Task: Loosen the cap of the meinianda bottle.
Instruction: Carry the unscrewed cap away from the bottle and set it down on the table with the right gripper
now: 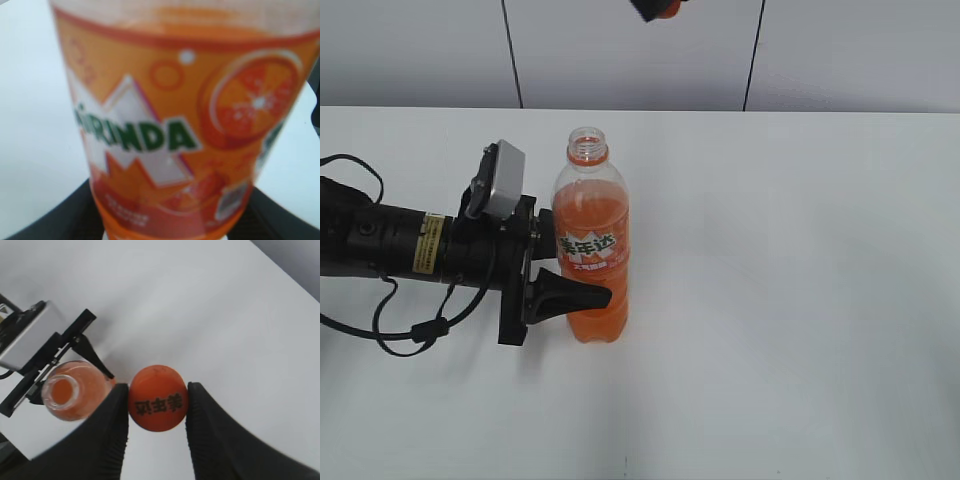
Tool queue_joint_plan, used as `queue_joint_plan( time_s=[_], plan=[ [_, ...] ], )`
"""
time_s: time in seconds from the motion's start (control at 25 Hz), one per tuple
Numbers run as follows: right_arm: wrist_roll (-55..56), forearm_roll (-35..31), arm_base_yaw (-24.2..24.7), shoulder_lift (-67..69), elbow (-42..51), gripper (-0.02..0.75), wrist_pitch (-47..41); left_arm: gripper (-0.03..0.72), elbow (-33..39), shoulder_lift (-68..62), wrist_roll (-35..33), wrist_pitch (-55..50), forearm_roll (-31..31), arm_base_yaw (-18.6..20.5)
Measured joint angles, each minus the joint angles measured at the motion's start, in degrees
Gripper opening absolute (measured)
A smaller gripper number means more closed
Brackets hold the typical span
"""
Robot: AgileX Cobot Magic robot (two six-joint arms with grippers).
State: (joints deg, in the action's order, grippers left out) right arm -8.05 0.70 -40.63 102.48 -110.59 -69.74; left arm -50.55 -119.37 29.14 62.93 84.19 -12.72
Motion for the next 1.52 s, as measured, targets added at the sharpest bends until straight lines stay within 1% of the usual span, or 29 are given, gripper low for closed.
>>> queue_joint_plan(
  time_s=[0.28,0.48,0.6,0.68,0.84,0.96,1.16,1.52],
  plan=[
    [0.4,-0.2,8.8,-1.9,1.5,0.271,0.0,0.409,0.0,0.0,0.0,0.0,0.1,0.0],
    [0.5,-0.7,18.1,-4.0,7.6,0.271,0.0,0.409,0.0,0.0,0.0,0.0,0.1,0.0],
    [0.5,-1.2,22.5,-5.5,12.9,0.271,0.1,0.409,0.0,0.0,0.0,0.0,0.1,0.0],
    [0.8,-1.2,24.4,-6.8,16.5,0.271,0.1,0.409,0.0,0.0,0.0,0.0,0.1,0.0],
    [1.6,-1.8,25.6,-9.4,24.7,0.271,0.4,0.409,0.0,0.0,0.0,0.0,0.1,0.0],
    [2.2,-4.8,25.6,-11.2,32.0,0.271,3.7,0.409,0.0,0.0,0.0,0.0,0.1,0.0],
    [3.1,-9.1,25.7,-12.1,43.4,0.271,13.8,0.409,0.0,0.0,0.0,0.0,0.1,0.0],
    [4.6,-10.8,25.7,-12.2,61.1,0.271,33.8,0.409,0.0,0.0,0.0,0.0,0.1,0.0]
  ],
)
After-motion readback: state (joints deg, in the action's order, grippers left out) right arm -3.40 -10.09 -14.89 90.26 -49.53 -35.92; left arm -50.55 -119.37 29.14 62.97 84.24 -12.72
